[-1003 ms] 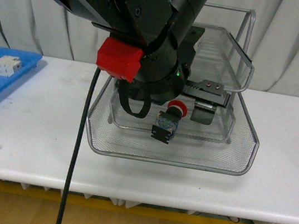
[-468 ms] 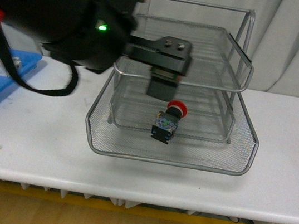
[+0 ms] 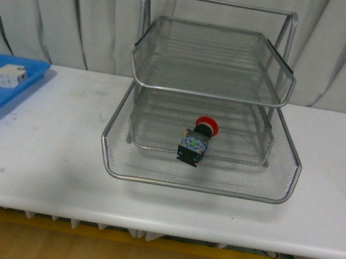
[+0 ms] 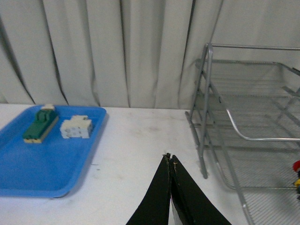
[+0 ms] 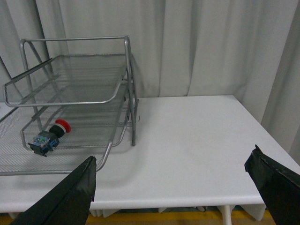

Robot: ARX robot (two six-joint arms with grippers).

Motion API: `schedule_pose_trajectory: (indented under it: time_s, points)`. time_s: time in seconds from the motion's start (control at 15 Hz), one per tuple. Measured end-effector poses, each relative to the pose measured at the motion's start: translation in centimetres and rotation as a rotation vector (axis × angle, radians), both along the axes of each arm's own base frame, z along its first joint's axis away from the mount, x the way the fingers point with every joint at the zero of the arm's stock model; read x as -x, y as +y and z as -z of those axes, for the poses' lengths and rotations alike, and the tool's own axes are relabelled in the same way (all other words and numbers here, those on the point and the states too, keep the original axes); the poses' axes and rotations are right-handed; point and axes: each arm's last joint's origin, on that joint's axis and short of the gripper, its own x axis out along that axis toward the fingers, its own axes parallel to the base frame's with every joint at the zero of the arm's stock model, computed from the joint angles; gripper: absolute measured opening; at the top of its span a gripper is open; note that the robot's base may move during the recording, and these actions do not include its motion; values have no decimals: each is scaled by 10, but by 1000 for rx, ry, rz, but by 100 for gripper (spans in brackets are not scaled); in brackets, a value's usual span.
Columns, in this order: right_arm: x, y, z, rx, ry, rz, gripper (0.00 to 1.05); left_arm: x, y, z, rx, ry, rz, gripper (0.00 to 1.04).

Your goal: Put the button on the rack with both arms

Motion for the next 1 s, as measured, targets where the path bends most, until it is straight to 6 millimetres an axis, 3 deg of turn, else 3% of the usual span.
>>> schedule_pose_trajectory:
  time_s: [0.27, 0.67, 1.0]
  points:
    - [0, 0, 0, 0, 0, 0, 98, 31, 15, 11, -4, 8, 4, 2]
    - [0, 0, 0, 0, 0, 0, 98, 61, 32, 29, -3, 30, 0, 2]
    - [0, 0, 0, 0, 0, 0, 98, 77, 31, 20, -3, -9, 6, 2]
